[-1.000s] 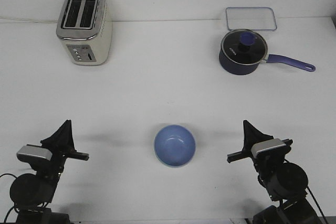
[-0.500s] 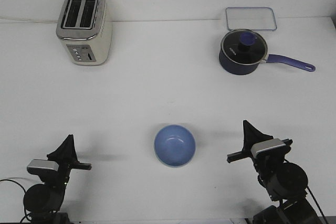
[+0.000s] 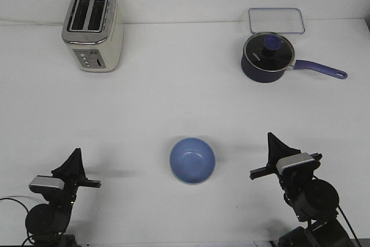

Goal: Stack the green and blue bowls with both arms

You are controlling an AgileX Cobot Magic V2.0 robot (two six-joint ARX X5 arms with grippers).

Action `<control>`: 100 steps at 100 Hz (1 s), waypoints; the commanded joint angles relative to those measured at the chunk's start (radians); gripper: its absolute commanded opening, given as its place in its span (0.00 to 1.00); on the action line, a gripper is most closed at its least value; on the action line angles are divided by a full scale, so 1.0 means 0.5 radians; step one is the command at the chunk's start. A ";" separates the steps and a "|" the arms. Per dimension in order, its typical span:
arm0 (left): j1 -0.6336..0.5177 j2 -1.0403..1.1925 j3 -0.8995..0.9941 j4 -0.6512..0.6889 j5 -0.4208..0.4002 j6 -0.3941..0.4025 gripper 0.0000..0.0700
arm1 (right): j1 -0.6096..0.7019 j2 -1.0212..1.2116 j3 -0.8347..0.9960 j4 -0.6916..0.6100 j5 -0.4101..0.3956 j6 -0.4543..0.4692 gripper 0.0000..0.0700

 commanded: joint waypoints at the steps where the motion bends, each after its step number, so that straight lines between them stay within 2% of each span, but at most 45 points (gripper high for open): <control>1: -0.002 -0.002 -0.039 0.018 0.002 -0.018 0.02 | 0.011 -0.002 0.006 0.024 0.002 -0.009 0.00; 24: -0.002 -0.002 -0.039 0.019 0.002 -0.018 0.02 | 0.011 -0.002 0.006 0.023 0.002 -0.011 0.00; 36: -0.002 -0.002 -0.039 0.019 0.002 -0.018 0.02 | 0.011 -0.002 0.004 0.021 0.070 -0.037 0.00; 46: -0.002 -0.002 -0.039 0.019 0.002 -0.018 0.02 | -0.058 -0.034 -0.002 -0.019 0.134 -0.192 0.00; 57: -0.002 -0.002 -0.039 0.018 0.002 -0.018 0.02 | -0.288 -0.160 -0.136 0.032 0.017 -0.330 0.00; 76: -0.002 -0.002 -0.039 0.019 0.002 -0.018 0.02 | -0.624 -0.566 -0.552 0.114 -0.321 -0.639 0.00; 86: -0.002 -0.002 -0.039 0.018 0.002 -0.019 0.02 | -0.711 -0.745 -0.719 0.120 -0.345 -0.649 0.00; 100: -0.002 -0.002 -0.039 0.021 0.002 -0.018 0.02 | -0.764 -0.732 -0.851 0.188 -0.447 -0.684 0.00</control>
